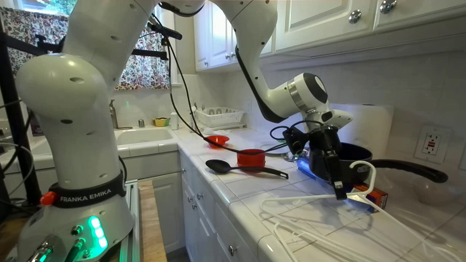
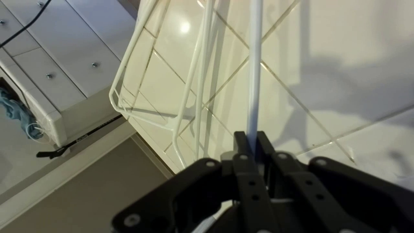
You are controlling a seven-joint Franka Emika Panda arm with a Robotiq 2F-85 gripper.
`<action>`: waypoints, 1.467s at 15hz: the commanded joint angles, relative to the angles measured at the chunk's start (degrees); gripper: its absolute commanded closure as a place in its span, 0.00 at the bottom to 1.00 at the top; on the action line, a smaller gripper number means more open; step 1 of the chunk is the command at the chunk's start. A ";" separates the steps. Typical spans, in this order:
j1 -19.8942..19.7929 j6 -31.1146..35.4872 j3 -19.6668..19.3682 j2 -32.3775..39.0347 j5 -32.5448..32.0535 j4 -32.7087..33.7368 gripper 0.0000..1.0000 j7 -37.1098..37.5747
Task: Put the white hangers on the counter
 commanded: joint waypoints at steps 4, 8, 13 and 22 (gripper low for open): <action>-0.48 -2.61 0.18 2.27 1.94 3.74 0.60 -0.16; -1.07 -2.09 0.45 2.19 2.74 4.71 0.35 -0.84; -1.46 -1.00 1.44 0.53 6.09 4.16 0.01 -5.63; -0.59 -0.70 0.53 -4.92 10.59 1.21 0.00 -11.91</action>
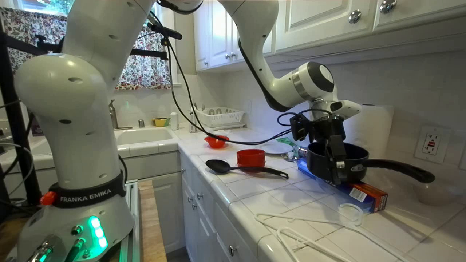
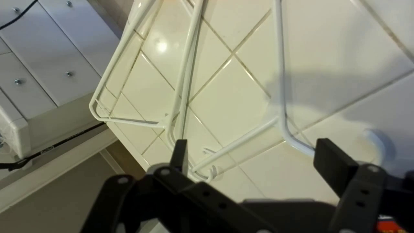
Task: Put the white hangers on the counter
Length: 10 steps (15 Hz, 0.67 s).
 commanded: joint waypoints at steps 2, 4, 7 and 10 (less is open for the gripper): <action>0.27 -0.07 -0.16 -5.06 2.04 -2.85 0.00 -0.65; -0.29 0.12 0.40 -7.03 3.36 -3.93 0.00 -2.32; -1.54 2.71 1.21 -11.14 7.00 -7.18 0.00 -8.77; -2.41 6.75 1.04 -15.28 11.55 -10.68 0.00 -15.47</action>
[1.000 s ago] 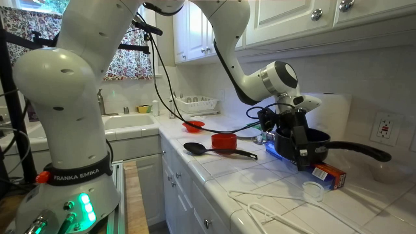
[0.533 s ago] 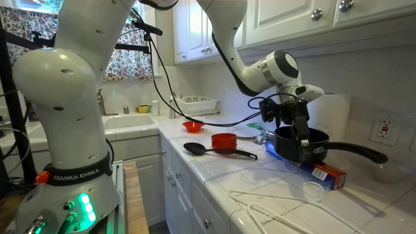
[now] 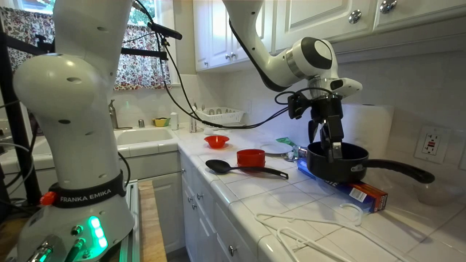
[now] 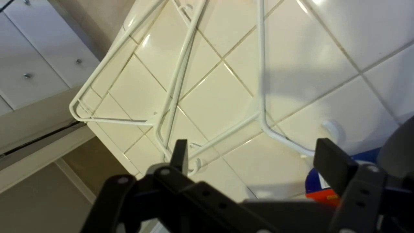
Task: Put the white hangers on the counter
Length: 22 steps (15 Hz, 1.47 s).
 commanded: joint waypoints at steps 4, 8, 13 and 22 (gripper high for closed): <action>-1.77 3.15 0.42 -9.73 8.89 -8.50 0.00 -9.66; -1.83 4.12 1.15 -13.92 11.30 -12.92 0.00 -14.46; -2.70 10.45 1.52 -20.51 18.10 -19.24 0.00 -25.61; -4.38 13.34 0.98 -30.15 27.79 -24.81 0.00 -42.13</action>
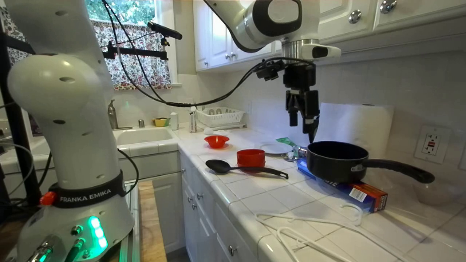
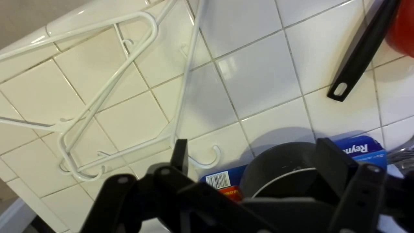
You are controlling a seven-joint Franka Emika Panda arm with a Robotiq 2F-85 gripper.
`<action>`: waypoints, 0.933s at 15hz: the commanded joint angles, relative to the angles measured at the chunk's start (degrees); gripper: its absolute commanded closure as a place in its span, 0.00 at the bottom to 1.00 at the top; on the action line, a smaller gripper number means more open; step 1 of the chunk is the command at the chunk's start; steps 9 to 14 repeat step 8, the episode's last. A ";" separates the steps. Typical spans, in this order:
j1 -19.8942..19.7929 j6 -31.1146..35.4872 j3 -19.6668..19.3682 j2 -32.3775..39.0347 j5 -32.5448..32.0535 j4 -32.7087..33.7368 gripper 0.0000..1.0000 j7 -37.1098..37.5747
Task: Put the white hangers on the counter
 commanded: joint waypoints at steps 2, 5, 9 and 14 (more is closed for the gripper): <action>-1.29 0.53 0.14 -5.34 3.68 -3.01 0.00 -5.88; -1.86 -0.11 0.96 -3.52 1.90 -1.32 0.00 -4.05; -1.88 -0.11 0.95 -3.81 1.94 -1.49 0.00 -4.19; -1.88 -0.11 0.95 -3.81 1.94 -1.49 0.00 -4.19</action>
